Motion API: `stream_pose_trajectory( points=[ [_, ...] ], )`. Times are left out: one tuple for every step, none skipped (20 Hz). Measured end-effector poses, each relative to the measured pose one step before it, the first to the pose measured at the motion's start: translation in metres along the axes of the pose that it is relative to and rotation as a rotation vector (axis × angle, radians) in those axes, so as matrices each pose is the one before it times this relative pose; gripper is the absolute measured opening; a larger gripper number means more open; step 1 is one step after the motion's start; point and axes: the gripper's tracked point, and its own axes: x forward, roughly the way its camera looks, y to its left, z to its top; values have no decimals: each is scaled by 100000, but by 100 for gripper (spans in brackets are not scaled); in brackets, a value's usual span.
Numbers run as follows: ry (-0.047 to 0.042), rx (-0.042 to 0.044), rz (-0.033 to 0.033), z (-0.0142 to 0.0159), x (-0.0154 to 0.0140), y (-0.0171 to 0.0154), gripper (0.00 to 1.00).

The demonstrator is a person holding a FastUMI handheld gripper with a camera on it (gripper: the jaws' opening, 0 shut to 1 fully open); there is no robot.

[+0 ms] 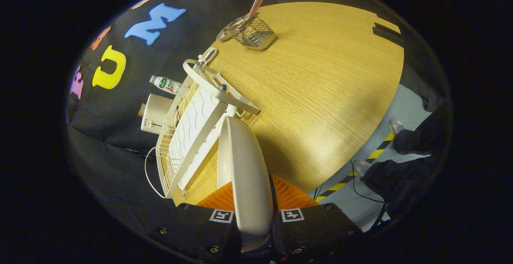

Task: Take the plate from the dish rack, then take the spoon from the basket and place it into the plate.

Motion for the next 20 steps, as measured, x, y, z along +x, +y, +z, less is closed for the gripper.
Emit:
stream_pose_trajectory(
  points=[
    [-26,563,674,162,187,63,29],
    [-429,371,468,254,321,66,29],
    [-648,-63,-69,245,-12,2,29],
    [-87,-607,-1346,127,328,-200,30],
    [-91,-328,-81,146,59,-60,31],
    [-604,-393,-183,346,-110,-16,34],
    [-541,-1036,-1503,178,219,-458,34],
    [-314,-1091,-1603,-9,2,-427,37],
    [116,-556,-992,79,-68,-370,40],
    [506,-48,-736,-26,-28,-385,44],
    [5,56,-853,169,-82,-304,44],
    [-323,-128,-1226,187,111,-462,44],
    [-632,42,-791,170,-160,-320,44],
    [-919,454,434,256,-321,-101,44],
    [-1006,543,372,328,-338,36,44],
    [-1567,58,253,362,-84,102,44],
    [-1856,-224,447,554,-167,173,44],
    [-2143,-498,572,776,-172,410,44],
    [-2391,-505,625,804,-250,233,44],
    [-2615,-330,875,860,-171,282,44]
  ],
)
